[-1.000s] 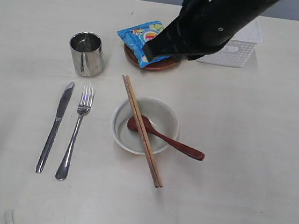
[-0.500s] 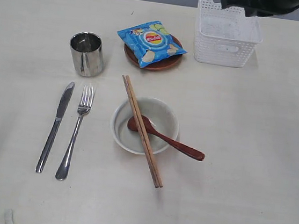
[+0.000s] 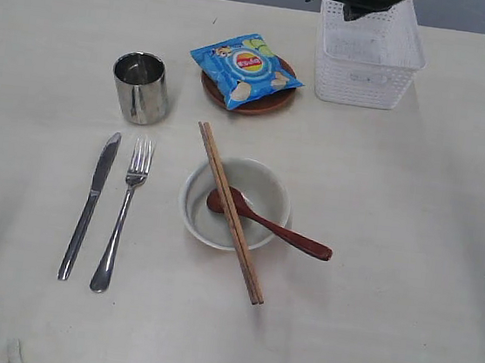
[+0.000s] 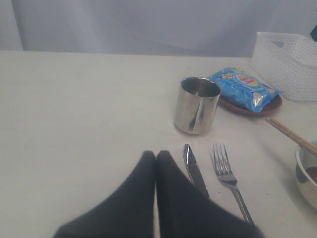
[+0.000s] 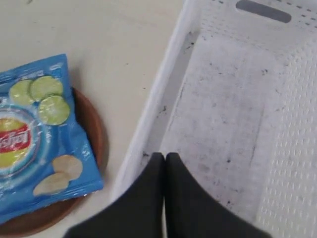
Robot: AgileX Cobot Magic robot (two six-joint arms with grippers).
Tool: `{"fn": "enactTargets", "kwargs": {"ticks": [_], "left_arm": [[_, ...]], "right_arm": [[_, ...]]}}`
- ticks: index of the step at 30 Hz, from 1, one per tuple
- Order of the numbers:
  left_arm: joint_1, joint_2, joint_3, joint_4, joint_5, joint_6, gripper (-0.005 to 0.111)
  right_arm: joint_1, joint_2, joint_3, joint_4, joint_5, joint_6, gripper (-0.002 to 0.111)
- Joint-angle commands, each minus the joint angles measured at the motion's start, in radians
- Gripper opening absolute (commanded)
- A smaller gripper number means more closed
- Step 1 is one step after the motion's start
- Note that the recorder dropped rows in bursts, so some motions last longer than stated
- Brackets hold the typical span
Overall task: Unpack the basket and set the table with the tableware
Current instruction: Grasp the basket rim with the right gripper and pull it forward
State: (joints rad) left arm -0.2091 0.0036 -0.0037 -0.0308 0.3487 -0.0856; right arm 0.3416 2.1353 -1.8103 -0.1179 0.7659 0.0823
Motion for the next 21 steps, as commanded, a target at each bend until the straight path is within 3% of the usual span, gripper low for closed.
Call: {"fn": "enactTargets", "kwargs": {"ticks": [1, 8, 14, 21], "left_arm": [[-0.005, -0.004, 0.004, 0.001, -0.002, 0.003, 0.0], [-0.005, -0.004, 0.004, 0.001, -0.002, 0.003, 0.0], [-0.005, -0.004, 0.004, 0.001, -0.002, 0.003, 0.0], [-0.005, -0.004, 0.004, 0.001, -0.002, 0.003, 0.0]], "right_arm": [[-0.036, 0.117, -0.151, -0.041, 0.142, 0.046, -0.001], [-0.095, 0.155, -0.155, -0.004, 0.227, 0.043, -0.001], [-0.152, 0.155, -0.124, 0.187, 0.31, -0.048, -0.001], [-0.14, 0.123, -0.076, 0.207, 0.346, -0.069, -0.001]]}}
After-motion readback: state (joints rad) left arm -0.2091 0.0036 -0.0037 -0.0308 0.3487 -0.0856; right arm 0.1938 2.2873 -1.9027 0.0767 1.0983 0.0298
